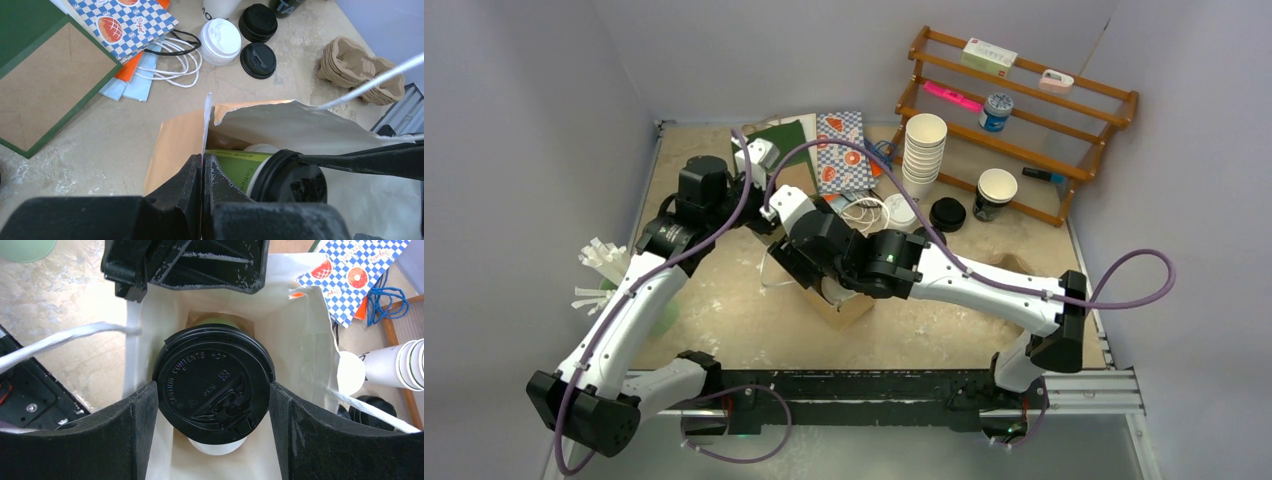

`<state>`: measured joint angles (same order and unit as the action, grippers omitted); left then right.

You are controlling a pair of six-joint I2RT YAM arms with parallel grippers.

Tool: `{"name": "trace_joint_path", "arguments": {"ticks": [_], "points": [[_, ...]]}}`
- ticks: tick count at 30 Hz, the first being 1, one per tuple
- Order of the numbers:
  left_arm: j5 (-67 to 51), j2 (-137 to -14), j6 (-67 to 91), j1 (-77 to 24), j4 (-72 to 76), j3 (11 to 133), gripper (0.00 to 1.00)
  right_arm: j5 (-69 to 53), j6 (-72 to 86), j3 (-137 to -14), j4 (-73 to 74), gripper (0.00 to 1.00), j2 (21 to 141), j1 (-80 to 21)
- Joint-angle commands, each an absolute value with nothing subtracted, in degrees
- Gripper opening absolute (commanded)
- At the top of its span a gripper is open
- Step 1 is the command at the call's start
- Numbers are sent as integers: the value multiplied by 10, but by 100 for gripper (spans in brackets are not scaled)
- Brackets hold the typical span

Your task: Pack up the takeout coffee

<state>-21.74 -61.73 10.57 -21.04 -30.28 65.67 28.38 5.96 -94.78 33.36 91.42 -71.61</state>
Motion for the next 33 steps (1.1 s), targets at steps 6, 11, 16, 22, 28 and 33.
{"name": "trace_joint_path", "arguments": {"ticks": [6, 11, 16, 22, 28, 33], "points": [[-261, -609, 115, -213, -273, 661, 0, 308, 32, -914, 267, 49, 940, -715], [-271, -609, 120, -213, -253, 665, 0, 314, 34, -891, 249, 48, 943, -709], [-291, -608, 128, -213, -239, 669, 0, 305, 39, -876, 237, 48, 940, -689], [-309, -611, 134, -213, -240, 672, 0, 298, 40, -879, 245, 48, 955, -676], [-314, -613, 135, -212, -236, 668, 0, 321, 49, -881, 274, 47, 961, -673], [-320, -614, 135, -213, -227, 669, 0, 316, 57, -882, 298, 47, 968, -671]]}}
